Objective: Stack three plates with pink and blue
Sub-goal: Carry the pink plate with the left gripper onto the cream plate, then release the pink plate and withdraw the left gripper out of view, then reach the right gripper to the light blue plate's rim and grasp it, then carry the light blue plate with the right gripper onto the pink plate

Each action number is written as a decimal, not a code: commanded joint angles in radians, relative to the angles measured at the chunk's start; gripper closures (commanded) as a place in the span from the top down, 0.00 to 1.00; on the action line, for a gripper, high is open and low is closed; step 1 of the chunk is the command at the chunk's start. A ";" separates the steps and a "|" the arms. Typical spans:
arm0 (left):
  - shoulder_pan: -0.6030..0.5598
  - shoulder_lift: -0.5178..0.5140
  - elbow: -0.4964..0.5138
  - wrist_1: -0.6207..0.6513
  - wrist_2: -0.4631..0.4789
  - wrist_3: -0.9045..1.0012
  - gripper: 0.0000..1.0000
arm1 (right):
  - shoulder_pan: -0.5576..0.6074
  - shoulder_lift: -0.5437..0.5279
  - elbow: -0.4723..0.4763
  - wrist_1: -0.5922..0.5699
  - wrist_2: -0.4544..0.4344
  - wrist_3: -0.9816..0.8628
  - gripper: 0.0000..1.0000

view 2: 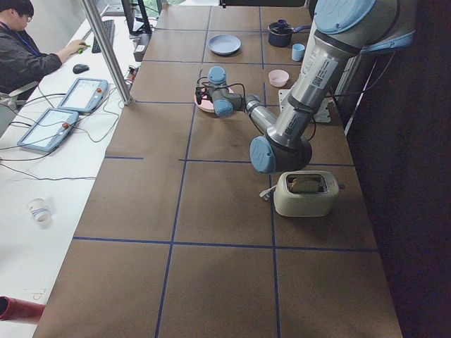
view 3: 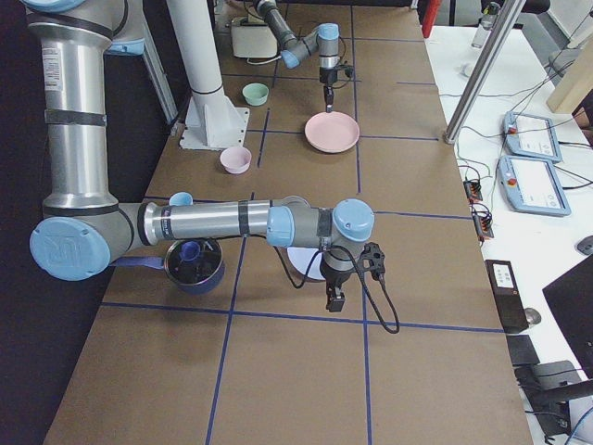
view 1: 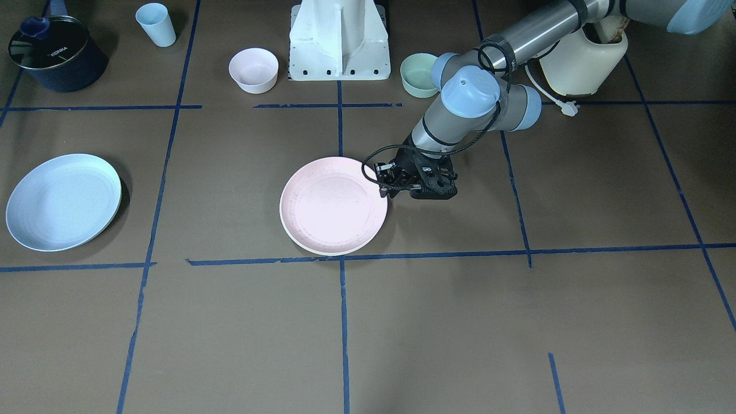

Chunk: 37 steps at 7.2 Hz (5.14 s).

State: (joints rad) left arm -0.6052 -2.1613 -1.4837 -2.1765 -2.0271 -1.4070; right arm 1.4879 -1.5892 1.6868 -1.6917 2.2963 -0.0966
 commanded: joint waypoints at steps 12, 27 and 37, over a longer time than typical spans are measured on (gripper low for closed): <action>-0.953 0.703 -0.225 0.704 -0.320 1.565 1.00 | -0.017 -0.002 0.004 0.087 0.043 0.128 1.00; -0.955 0.713 -0.240 0.656 -0.360 1.560 1.00 | -0.361 -0.074 -0.142 0.905 0.099 0.938 0.00; -0.953 0.712 -0.222 0.658 -0.381 1.559 1.00 | -0.886 0.491 0.044 0.509 -0.349 1.649 0.00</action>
State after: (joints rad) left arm -1.5585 -1.4488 -1.7062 -1.5186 -2.4092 0.1519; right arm 0.6429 -1.1296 1.7485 -1.1759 2.0037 1.5226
